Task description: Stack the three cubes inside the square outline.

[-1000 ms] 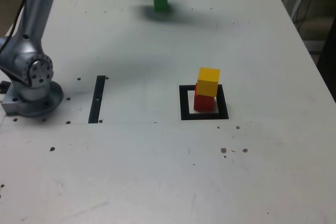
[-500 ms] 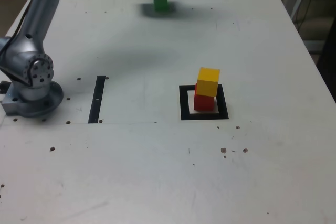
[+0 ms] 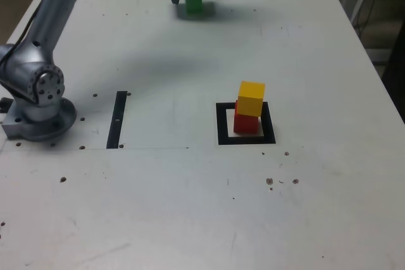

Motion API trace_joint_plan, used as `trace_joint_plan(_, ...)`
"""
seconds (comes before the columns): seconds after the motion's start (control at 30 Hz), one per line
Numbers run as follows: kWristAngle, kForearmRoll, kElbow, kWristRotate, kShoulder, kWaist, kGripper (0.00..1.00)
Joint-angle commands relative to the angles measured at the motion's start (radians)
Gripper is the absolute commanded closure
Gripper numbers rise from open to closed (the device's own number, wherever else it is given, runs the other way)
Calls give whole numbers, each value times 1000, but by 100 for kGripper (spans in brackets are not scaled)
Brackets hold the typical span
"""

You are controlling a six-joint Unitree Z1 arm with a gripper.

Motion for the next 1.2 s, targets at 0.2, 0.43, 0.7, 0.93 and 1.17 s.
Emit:
trace_joint_plan(0.2,-15,12,2,2,19,-8,35)
trace_joint_plan(0.43,-29,20,7,5,26,-11,38)
trace_joint_plan(0.7,2,10,-28,5,30,-18,44)
trace_joint_plan(0.93,23,2,-44,-3,38,-23,45)
trace_joint_plan(1.17,15,11,-40,-1,43,-24,51)
